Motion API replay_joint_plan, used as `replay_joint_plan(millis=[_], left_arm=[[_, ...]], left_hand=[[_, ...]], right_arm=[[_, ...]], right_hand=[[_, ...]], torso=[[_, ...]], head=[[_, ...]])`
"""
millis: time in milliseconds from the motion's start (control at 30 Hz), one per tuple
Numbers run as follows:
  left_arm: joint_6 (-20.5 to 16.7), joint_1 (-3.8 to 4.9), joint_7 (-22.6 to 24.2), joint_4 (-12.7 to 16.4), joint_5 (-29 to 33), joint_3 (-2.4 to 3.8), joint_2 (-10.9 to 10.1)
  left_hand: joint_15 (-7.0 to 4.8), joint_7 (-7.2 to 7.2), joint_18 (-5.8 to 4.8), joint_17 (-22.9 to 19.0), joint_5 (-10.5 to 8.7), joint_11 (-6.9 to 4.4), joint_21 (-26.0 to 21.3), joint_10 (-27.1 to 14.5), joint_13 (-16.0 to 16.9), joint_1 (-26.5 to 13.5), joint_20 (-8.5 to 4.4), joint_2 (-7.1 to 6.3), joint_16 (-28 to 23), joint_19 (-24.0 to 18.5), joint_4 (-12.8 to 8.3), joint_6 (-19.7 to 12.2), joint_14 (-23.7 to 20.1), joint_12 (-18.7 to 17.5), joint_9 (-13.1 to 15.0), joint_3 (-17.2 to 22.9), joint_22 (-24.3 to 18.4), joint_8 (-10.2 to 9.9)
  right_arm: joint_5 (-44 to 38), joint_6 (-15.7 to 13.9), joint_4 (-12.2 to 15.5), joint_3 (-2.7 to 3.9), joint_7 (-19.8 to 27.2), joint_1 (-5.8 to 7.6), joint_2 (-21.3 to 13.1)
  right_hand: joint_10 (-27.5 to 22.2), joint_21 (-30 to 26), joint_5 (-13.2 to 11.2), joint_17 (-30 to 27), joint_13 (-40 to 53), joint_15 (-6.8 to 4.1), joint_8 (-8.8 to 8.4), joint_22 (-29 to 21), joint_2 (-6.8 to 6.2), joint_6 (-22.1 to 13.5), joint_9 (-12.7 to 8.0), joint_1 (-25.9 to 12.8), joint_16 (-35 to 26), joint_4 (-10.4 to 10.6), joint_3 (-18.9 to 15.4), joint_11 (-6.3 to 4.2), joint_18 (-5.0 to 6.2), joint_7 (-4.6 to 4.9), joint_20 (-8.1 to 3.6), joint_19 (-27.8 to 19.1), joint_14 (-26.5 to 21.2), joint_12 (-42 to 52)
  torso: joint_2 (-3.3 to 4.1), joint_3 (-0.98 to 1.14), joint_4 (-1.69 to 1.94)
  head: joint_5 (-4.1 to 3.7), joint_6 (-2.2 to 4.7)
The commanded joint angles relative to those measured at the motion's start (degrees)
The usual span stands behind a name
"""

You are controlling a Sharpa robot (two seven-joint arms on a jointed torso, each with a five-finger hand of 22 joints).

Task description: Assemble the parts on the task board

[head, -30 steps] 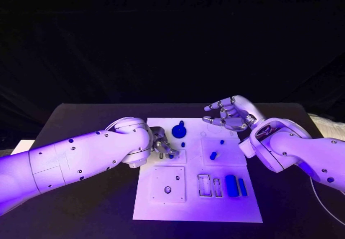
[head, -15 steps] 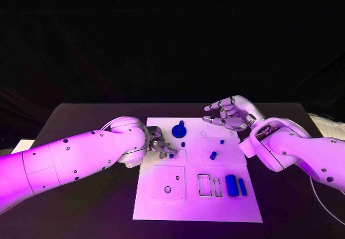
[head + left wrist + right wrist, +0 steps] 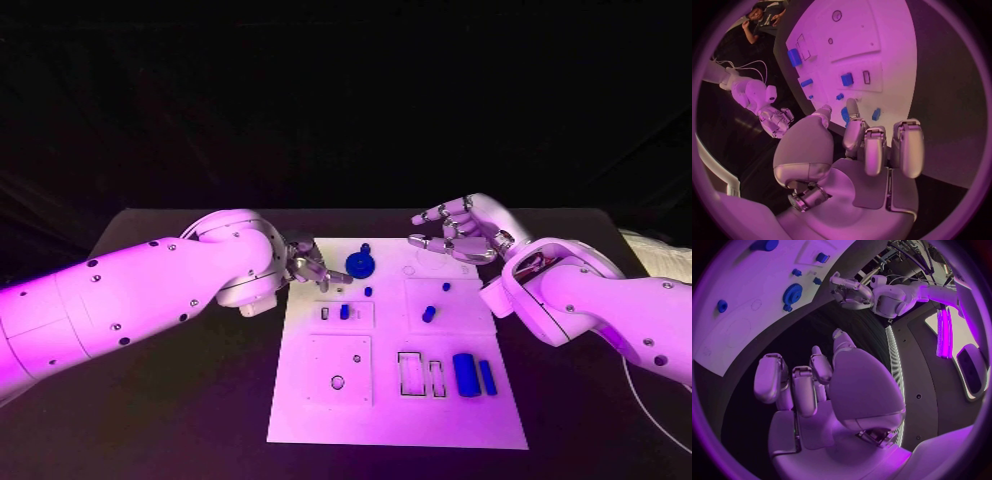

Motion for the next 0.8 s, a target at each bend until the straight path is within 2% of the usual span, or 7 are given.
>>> replay_joint_plan(millis=[33, 100, 167, 300, 433, 633, 800], left_arm=[[0.01, 1.29, -1.79, -1.37, 4.45, 0.2, -0.18], [1.32, 1.92, -1.94, -2.99, 4.98, 0.26, 0.05], [2.69, 2.34, -1.88, -4.84, 5.2, 0.29, 0.5], [4.52, 2.76, -1.02, -8.5, 3.64, 0.27, 1.94], [6.55, 2.92, 0.63, -12.43, 1.01, 0.04, 4.01], [10.14, 3.06, 2.37, -16.67, -2.21, -0.7, 6.45], [11.69, 3.08, 3.0, -19.43, -3.2, -1.29, 8.19]], left_hand=[[-0.11, 0.19, -0.02, 15.08, -0.37, 0.26, -0.65, -1.0, -1.07, 0.09, -0.14, 0.53, 0.18, 2.43, -0.02, -0.71, 6.04, -0.98, -0.3, -1.64, 9.03, -0.59], [0.12, 0.54, 0.1, 15.08, -0.2, 0.59, -1.07, -1.81, -2.26, 2.02, 0.08, 0.7, 0.18, 2.14, -0.19, -1.37, 6.04, -2.08, -0.87, -2.84, 8.58, -1.39], [0.4, 1.1, 0.35, 15.08, 0.1, 1.05, -1.84, -2.93, -3.95, 6.25, 0.31, 1.75, 0.18, 1.56, -1.17, -2.51, 6.04, -3.64, -1.81, -2.14, 7.69, -2.69], [1.55, 2.79, 0.81, 15.08, 0.21, 2.42, -3.44, -6.78, -10.07, 11.63, 1.25, 2.52, 0.18, 0.39, -1.6, -4.85, 6.04, -9.31, -4.69, -1.18, 5.92, -6.22], [2.1, 3.33, 0.89, 15.08, 0.13, 2.96, -3.74, -7.29, -11.1, 12.5, 1.85, 2.03, 0.18, 0.23, -0.55, -4.84, 6.04, -10.15, -6.45, -1.79, 5.7, -7.67], [2.1, 3.17, 0.82, 15.08, -0.21, 2.86, -3.49, -6.7, -10.67, 12.53, 2.02, 1.64, 0.18, 0.49, -0.1, -3.48, 6.04, -9.54, -7.28, -2.93, 6.1, -7.68], [1.81, 2.68, 0.62, 15.08, -0.51, 2.5, -2.89, -5.81, -9.97, 10.3, 1.83, 2.19, 0.18, 1.05, 0.06, -2.03, 6.04, -8.64, -7.83, -5.59, 6.93, -7.39]], right_arm=[[-0.08, 0.86, -0.19, -0.03, 0.03, -0.17, 0.25], [-0.04, 0.89, -0.28, -0.04, 0.03, -0.25, 0.33], [-0.01, 0.91, -0.33, -0.05, 0.03, -0.3, 0.39], [0.01, 0.93, -0.41, -0.06, 0.03, -0.34, 0.45], [0.02, 0.97, -0.46, -0.06, 0.04, -0.36, 0.55], [0.02, 1.03, -0.45, -0.07, 0.0, -0.37, 0.62], [0.02, 1.05, -0.45, -0.07, 0.01, -0.38, 0.7]], right_hand=[[-0.2, -0.25, 0.32, 6.13, -0.03, -0.43, 0.14, -0.08, 0.08, 0.14, -0.02, -0.32, -0.22, 0.07, -0.32, -0.25, 0.54, -0.12, 0.01, -0.35, 3.94, -0.24], [-0.18, -0.26, 0.34, 6.18, -0.01, -0.42, 0.14, -0.07, 0.1, 0.13, -0.02, -0.42, -0.2, 0.15, -0.4, -0.24, 0.54, -0.12, 0.01, -0.34, 3.95, -0.19], [-0.18, -0.26, 0.34, 6.18, 0.0, -0.42, 0.14, -0.07, 0.1, 0.13, -0.02, -0.42, -0.2, 0.15, -0.4, -0.24, 0.54, -0.12, 0.01, -0.34, 3.95, -0.19], [-0.17, -0.25, 0.35, 6.17, 0.0, -0.42, 0.14, -0.07, 0.1, 0.13, -0.02, -0.43, -0.2, 0.16, -0.41, -0.25, 0.54, -0.12, 0.01, -0.34, 3.95, -0.18], [-0.17, -0.25, 0.35, 6.17, 0.0, -0.42, 0.14, -0.07, 0.1, 0.13, -0.02, -0.43, -0.2, 0.16, -0.41, -0.25, 0.54, -0.12, 0.01, -0.34, 3.95, -0.18], [-0.17, -0.25, 0.35, 6.17, 0.0, -0.42, 0.14, -0.07, 0.1, 0.13, -0.02, -0.43, -0.2, 0.16, -0.41, -0.25, 0.54, -0.12, 0.01, -0.34, 3.95, -0.18], [-0.17, -0.25, 0.35, 6.17, 0.0, -0.42, 0.14, -0.07, 0.1, 0.13, -0.02, -0.43, -0.2, 0.16, -0.41, -0.25, 0.54, -0.12, 0.01, -0.34, 3.95, -0.18]], torso=[[-0.04, 0.16, 0.08], [-0.01, 0.1, 0.07], [0.0, 0.08, 0.03], [0.08, -0.04, -0.04], [0.11, -0.05, -0.11], [0.27, -0.08, -0.23], [0.46, -0.09, -0.21]], head=[[0.26, 0.22], [0.34, 0.39], [0.36, 0.34], [0.35, 0.36], [0.45, 0.36], [0.4, 0.33], [0.51, 0.37]])
